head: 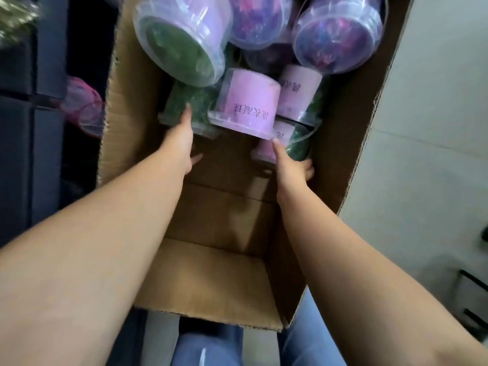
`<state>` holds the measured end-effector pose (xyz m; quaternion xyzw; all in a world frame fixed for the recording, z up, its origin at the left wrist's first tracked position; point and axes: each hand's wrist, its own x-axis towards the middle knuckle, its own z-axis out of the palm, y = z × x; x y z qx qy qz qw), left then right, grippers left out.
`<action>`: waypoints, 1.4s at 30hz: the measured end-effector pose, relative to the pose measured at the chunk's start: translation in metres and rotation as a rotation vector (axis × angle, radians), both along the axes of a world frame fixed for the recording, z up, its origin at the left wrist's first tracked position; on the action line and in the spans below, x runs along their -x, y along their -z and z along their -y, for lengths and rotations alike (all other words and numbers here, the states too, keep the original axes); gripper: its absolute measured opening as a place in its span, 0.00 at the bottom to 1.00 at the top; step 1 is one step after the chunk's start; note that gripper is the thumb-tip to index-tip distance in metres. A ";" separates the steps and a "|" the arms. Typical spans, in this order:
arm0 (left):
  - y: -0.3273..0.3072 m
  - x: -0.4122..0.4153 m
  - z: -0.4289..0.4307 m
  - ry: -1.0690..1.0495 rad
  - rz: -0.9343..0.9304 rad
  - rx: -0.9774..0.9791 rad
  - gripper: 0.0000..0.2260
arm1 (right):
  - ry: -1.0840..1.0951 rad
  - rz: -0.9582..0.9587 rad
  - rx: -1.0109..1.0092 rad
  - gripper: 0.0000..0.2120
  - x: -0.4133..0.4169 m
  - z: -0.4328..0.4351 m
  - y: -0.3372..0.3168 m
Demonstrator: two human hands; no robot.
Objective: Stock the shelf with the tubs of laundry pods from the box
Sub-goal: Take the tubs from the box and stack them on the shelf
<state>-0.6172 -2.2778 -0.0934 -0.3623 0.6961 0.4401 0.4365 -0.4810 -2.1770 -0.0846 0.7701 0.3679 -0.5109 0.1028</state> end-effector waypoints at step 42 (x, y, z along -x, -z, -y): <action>-0.029 -0.062 0.109 0.601 -0.265 0.168 0.32 | -0.269 -0.119 0.102 0.19 -0.062 0.052 -0.025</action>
